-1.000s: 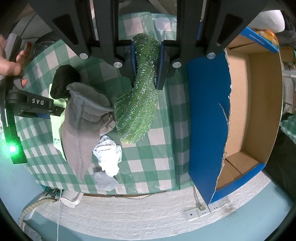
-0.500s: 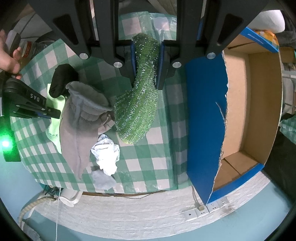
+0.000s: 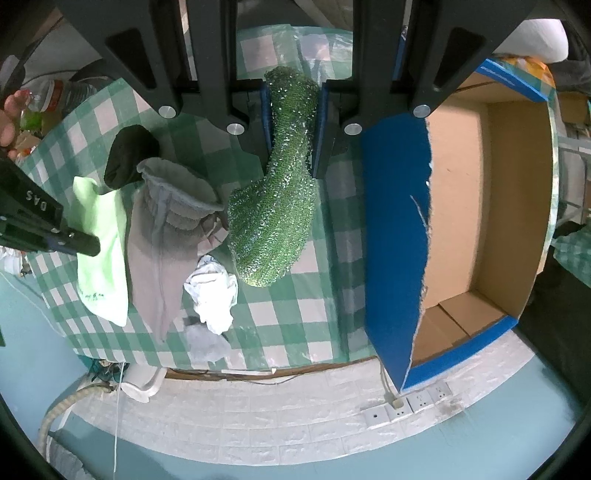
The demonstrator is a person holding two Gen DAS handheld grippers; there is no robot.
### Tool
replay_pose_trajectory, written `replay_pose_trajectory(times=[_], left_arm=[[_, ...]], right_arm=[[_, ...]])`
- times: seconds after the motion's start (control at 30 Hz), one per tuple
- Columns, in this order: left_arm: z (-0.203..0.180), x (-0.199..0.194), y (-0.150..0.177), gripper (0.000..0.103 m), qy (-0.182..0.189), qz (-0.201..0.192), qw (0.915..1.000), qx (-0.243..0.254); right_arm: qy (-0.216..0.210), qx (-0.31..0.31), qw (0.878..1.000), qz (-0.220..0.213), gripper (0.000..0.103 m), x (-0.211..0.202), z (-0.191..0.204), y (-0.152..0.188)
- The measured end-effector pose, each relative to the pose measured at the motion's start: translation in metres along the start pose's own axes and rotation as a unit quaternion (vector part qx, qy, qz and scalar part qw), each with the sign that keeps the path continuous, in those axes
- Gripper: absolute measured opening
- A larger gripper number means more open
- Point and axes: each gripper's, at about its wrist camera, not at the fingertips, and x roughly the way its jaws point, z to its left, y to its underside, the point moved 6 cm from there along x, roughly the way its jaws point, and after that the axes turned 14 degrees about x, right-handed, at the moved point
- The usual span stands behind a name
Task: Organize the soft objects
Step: 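Lift the green scrubber with the left tool while the right tool lifts the lime-green cloth, then carry both items over the cardboard box and open both tools to drop them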
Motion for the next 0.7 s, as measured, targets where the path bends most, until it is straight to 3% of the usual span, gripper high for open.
replay_pose_trajectory(times=[0.37, 0.7], left_arm=[[0.012, -0.021, -0.005, 0.019, -0.008, -0.025, 0.9996, -0.005], [0.037, -0.040, -0.004, 0.019, -0.023, -0.042, 0.9987, -0.017]], right_arm=[[-0.022, -0.008, 0.999, -0.036, 0.006, -0.037, 0.018, -0.020], [-0.050, -0.030, 0.997, -0.052, 0.006, -0.061, 0.059, -0.027]])
